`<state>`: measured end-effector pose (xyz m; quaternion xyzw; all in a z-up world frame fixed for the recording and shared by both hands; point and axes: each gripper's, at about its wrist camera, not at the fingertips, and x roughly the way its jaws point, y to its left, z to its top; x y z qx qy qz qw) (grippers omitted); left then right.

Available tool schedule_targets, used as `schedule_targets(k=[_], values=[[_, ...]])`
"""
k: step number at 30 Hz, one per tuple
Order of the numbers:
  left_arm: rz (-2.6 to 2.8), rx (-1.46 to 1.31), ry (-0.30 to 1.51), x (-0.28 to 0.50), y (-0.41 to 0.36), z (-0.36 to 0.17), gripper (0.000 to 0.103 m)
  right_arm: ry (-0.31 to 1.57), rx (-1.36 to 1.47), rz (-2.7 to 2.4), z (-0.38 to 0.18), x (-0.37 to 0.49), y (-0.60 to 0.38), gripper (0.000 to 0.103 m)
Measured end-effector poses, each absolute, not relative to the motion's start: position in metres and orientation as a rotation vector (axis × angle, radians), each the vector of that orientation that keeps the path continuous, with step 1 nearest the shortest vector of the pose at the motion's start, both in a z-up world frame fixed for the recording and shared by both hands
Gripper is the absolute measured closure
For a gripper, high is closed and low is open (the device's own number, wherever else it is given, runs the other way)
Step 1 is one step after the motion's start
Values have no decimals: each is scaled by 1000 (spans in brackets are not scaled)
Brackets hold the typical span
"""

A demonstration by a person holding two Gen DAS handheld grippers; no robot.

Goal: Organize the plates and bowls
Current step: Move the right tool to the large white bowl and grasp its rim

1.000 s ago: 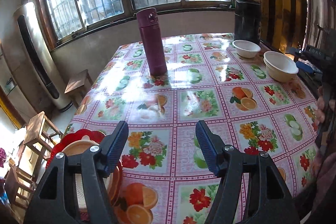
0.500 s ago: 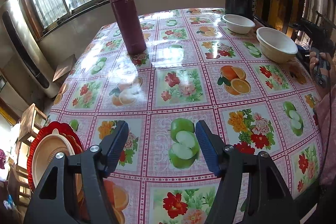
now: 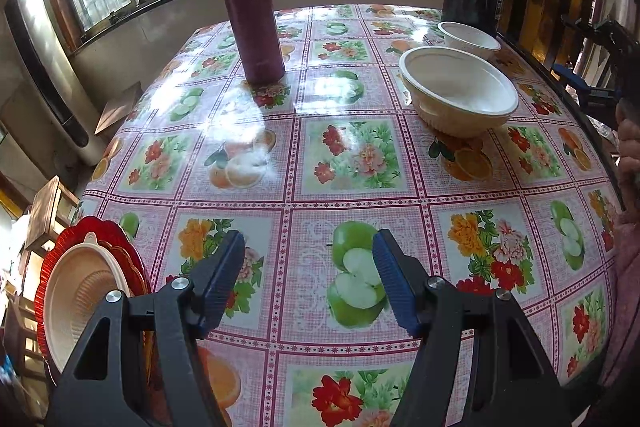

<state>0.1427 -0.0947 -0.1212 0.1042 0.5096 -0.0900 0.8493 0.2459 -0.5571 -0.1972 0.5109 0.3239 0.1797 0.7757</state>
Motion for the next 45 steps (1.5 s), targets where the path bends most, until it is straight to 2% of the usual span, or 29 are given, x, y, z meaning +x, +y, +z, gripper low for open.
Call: schedule_targets(k=[8,11,16,22,30,34,37,42,45], values=[[-24,165,991,212,-103,-113,37,828,1005,387,-199,261,-482,29],[-25,113,1031,232,-110,-126,37,880,1095,511,-208,262,-461,29],[-58,51,1121,257,-124,-156,37,914,1079,569,-211,261,-429,29],[-65,79,1130,264,-142,-178,37,934,1152,635,-219,259,-411,30],[-9,97,1059,273,-139,-176,37,716,964,131,-185,230,-507,26],[-25,105,1092,281,-142,-184,37,744,1131,119,-214,228,-535,26],[4,89,1093,294,-135,-180,37,758,1010,28,-210,238,-531,27],[26,100,1065,298,-131,-168,37,723,990,-91,-214,274,-572,27],[21,85,1060,297,-131,-173,37,780,812,-141,-224,308,-564,27]])
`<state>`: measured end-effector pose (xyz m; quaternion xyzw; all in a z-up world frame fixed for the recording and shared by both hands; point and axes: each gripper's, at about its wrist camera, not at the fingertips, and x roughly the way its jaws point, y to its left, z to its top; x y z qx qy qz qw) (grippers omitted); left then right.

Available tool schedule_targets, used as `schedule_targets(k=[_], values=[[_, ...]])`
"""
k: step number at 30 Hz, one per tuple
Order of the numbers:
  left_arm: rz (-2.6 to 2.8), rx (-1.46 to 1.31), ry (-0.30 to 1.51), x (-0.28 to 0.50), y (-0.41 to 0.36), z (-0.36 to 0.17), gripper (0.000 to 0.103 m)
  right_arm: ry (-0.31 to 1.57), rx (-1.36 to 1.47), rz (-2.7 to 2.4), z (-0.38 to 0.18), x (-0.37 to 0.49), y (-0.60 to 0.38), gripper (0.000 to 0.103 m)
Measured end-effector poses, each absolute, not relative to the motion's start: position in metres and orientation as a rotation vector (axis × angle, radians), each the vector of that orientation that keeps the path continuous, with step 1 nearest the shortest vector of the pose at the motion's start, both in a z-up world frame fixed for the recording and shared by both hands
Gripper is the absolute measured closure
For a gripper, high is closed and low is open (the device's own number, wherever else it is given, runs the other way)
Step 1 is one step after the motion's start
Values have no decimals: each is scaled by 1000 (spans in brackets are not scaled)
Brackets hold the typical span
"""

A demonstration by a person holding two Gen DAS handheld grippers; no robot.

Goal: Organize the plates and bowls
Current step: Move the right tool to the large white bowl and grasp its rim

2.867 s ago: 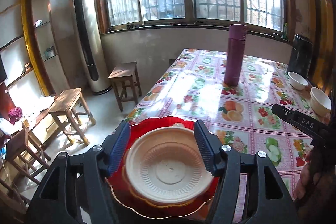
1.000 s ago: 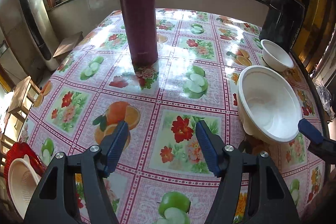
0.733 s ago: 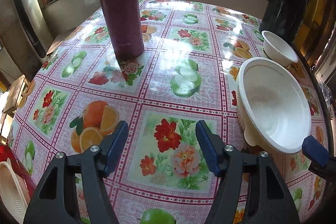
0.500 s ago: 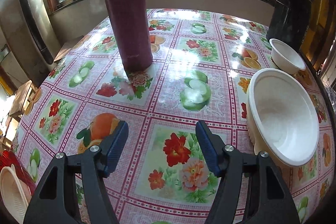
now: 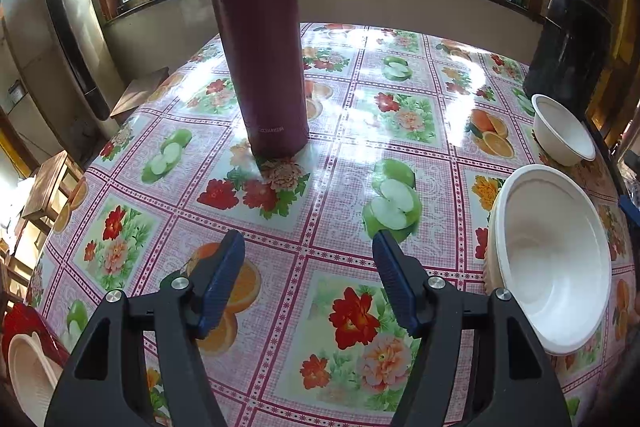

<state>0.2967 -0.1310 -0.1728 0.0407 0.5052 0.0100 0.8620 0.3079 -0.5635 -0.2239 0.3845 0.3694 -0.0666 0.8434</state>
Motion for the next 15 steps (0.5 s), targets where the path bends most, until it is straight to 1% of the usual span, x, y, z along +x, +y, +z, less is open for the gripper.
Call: schedule_targets(k=[2,3,4,9,13,15], values=[[2,96,1083,301,-135,-179,37,815,751,-145,-233,326,-549,30],[-4,100,1095,304,-137,-181,37,821,745,-128,-236,333,-544,37],[-10,100,1099,306,-138,-181,37,817,738,-123,-237,338,-540,40],[-32,122,1095,312,-143,-179,37,755,741,-148,-243,348,-538,40],[-26,137,1122,323,-143,-180,37,756,757,-183,-252,357,-538,40],[-23,156,1116,321,-142,-179,37,758,789,-213,-256,361,-543,44]])
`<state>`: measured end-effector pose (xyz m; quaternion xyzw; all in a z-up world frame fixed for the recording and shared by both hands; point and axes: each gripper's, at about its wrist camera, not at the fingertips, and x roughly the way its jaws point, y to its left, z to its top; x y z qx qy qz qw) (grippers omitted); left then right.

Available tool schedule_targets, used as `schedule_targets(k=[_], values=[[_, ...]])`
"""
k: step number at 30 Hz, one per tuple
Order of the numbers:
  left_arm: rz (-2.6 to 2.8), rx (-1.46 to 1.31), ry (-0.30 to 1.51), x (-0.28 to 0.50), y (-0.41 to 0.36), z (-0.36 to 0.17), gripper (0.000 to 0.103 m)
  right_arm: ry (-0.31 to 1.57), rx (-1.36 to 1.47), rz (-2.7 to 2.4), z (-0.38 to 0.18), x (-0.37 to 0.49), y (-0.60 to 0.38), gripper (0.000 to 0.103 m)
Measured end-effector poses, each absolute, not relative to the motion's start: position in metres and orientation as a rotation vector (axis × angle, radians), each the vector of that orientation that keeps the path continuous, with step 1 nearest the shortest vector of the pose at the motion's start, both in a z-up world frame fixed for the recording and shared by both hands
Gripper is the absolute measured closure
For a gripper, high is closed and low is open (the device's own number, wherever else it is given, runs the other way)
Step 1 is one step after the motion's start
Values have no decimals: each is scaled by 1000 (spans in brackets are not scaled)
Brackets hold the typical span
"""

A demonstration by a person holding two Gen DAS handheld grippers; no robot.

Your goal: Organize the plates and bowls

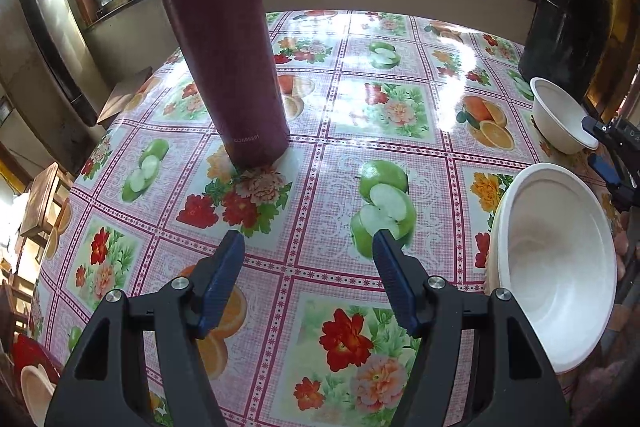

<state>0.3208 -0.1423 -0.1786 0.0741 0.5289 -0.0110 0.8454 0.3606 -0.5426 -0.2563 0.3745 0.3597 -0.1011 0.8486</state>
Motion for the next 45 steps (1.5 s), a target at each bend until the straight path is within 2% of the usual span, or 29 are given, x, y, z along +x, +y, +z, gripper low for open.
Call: schedule_targets(k=[5,8,11,13,16,31,45], values=[[-21,187,1142,306,-142,-182,37,759,946,-288,-278,358,-565,48],[-28,207,1152,296,-145,-181,37,757,1007,-290,-288,362,-574,56],[-25,218,1151,288,-145,-177,37,780,1021,-298,-292,366,-578,71],[-26,213,1152,284,-144,-174,37,794,1034,-307,-294,363,-579,88],[-36,199,1164,279,-144,-174,37,795,1071,-326,-297,351,-585,94],[-122,171,1198,228,-151,-180,37,865,948,-412,-257,238,-603,95],[-115,199,1213,197,-127,-185,37,969,878,-293,-231,152,-545,95]])
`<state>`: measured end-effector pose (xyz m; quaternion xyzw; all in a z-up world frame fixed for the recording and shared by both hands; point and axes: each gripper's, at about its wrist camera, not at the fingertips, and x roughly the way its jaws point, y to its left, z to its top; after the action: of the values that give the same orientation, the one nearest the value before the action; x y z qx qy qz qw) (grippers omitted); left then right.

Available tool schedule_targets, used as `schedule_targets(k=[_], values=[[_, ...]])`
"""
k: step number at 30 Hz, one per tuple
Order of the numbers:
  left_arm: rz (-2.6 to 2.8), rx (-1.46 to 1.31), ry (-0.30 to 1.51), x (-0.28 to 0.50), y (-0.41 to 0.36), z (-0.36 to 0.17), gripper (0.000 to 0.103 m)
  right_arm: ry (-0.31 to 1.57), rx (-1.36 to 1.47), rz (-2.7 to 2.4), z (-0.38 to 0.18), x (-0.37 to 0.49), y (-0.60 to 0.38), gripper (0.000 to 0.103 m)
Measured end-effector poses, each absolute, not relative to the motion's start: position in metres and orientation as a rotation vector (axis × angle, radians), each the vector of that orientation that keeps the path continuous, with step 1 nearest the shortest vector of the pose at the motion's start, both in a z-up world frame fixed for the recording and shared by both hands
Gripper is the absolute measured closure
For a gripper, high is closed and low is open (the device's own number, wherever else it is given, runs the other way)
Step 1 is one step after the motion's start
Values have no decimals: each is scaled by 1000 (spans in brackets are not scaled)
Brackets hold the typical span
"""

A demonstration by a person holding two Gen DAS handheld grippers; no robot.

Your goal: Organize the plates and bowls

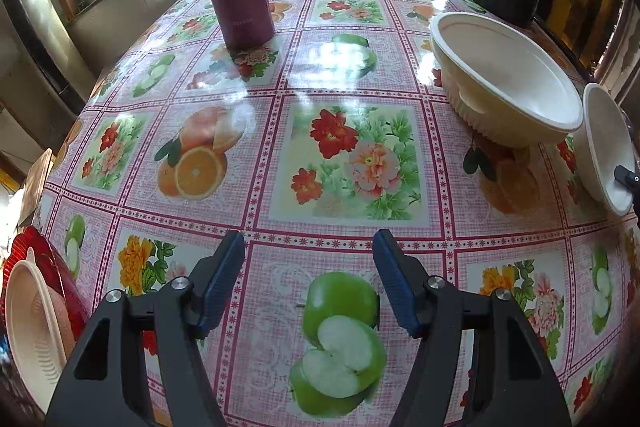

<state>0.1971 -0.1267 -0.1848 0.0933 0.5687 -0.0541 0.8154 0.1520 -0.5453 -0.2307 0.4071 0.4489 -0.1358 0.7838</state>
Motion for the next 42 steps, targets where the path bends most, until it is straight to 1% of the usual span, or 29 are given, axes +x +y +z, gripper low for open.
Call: schedule_targets(k=[7,13,16,19,20,22,27,34,39,42], values=[[-169,162,1232,189,-120,-181,37,1040,838,-174,-221,132,-499,95],[-380,115,1271,195,-156,-175,37,1041,799,-108,-216,138,-473,95],[-432,65,1295,200,-167,-172,37,1032,811,-87,-217,139,-473,95],[-465,14,1314,204,-178,-171,31,1013,810,-56,-220,142,-475,94],[-476,3,1320,204,-182,-171,31,1009,819,-38,-223,145,-476,94],[-472,3,1323,206,-189,-172,31,1010,845,-20,-227,146,-477,89],[-498,-91,1366,213,-188,-172,31,993,853,-8,-227,145,-487,89],[-502,-171,1375,217,-175,-165,31,987,854,-31,-226,139,-489,90],[-555,-212,1410,212,-186,-168,30,985,833,-9,-223,139,-482,90],[-569,-210,1399,209,-195,-166,30,980,850,2,-222,140,-484,90]])
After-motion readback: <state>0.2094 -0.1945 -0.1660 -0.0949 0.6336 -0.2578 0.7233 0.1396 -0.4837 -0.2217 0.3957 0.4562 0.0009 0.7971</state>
